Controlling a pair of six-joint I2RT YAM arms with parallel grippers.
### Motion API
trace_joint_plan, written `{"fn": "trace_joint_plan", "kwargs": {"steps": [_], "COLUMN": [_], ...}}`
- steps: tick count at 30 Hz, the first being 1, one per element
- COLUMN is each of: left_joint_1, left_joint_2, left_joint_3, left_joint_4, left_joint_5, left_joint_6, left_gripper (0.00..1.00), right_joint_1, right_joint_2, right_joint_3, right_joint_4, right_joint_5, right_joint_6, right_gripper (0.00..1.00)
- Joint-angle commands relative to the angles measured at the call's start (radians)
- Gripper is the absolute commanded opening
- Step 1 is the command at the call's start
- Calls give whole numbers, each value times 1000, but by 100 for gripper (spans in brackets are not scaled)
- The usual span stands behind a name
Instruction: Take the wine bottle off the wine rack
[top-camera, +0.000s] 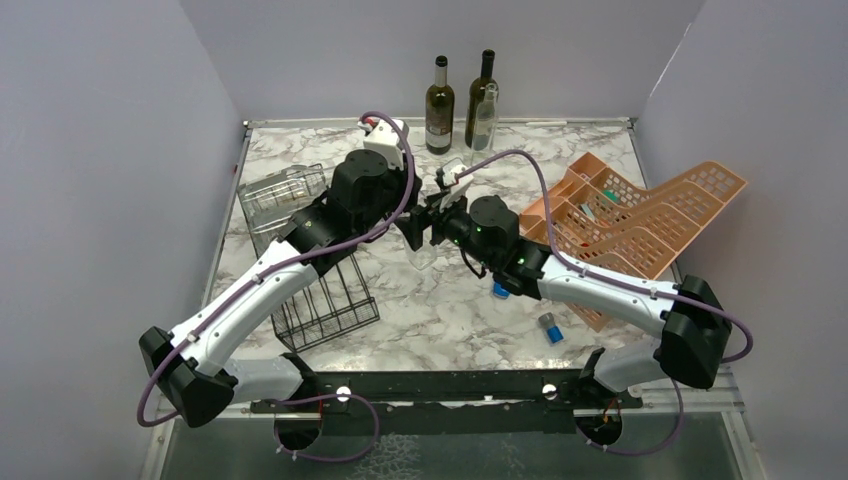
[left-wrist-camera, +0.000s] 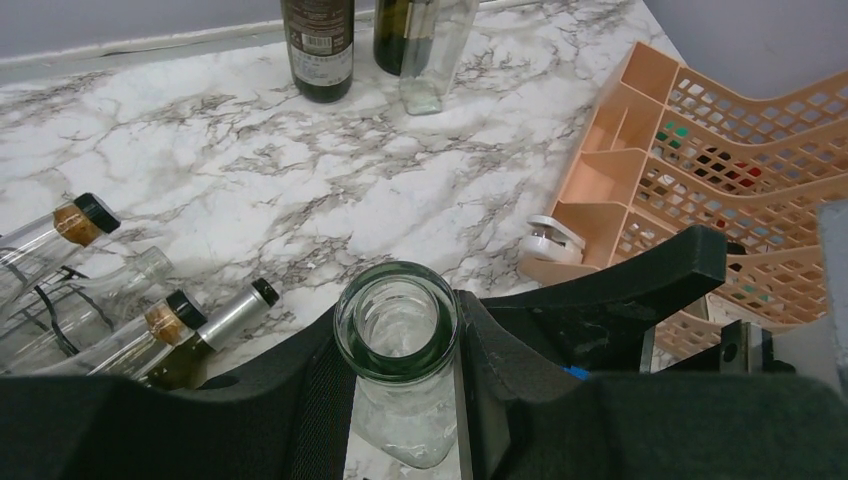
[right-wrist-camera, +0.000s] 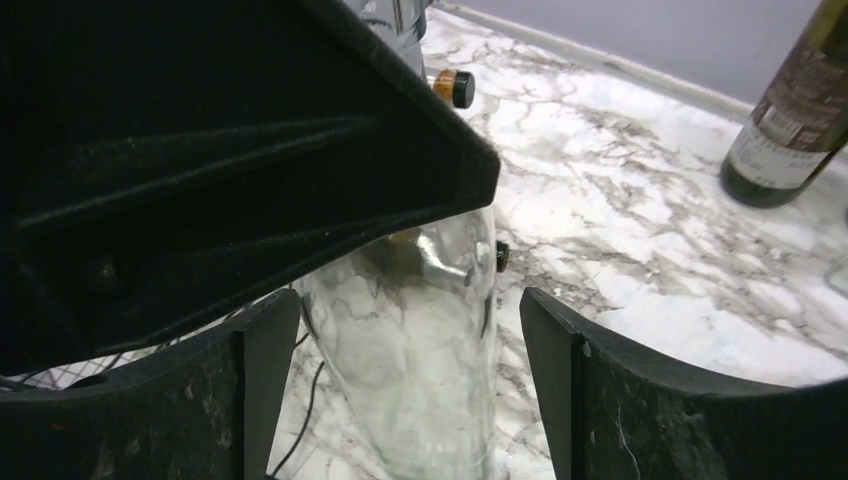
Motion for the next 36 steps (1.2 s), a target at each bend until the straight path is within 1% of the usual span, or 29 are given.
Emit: {"fn": "trace_joint_plan", "kwargs": {"steps": [1, 5, 11, 15, 20, 22, 25, 27, 28, 32, 36], "left_joint_1": [-10, -10, -10, -10, -10, -10, -9, -10, -10, -9, -10], "left_joint_2": [-56, -61, -62, -57, -55, -55, -57, -56, -57, -59, -57], "left_joint_3": [4, 6, 10, 17, 20, 17, 13, 13, 14, 15, 12], "left_joint_4": [82, 83, 82, 82, 83, 81, 83, 83, 83, 83, 83], "left_joint_5": [-4, -5, -1, 6, 9, 7, 3, -1, -4, -12, -7], "left_joint_6": [-26, -28, -26, -18, -11, -8, -4, 3, 7, 15, 17], "left_gripper": [9, 9, 9, 9, 9, 9, 9, 9, 10, 9, 9], "right_joint_1": [4, 6, 9, 8, 9, 8, 9, 9, 8, 8, 7], "right_joint_2": [8, 46, 85, 112, 145, 152, 152, 134, 120, 81, 83], "right_joint_3": [19, 54, 67, 86, 101, 104, 93, 64, 40, -31, -45], "right_joint_4": [95, 84, 115, 133, 155, 160, 185, 219, 252, 317, 329], "right_joint_5": [102, 88, 117, 104, 110, 118, 87, 9, -20, -28, -50], "right_joint_6": [-81, -104, -137, -162, -177, -178, -189, -203, -212, -202, -210], "right_gripper": [83, 83, 83, 83, 92, 92, 90, 86, 86, 90, 91]}}
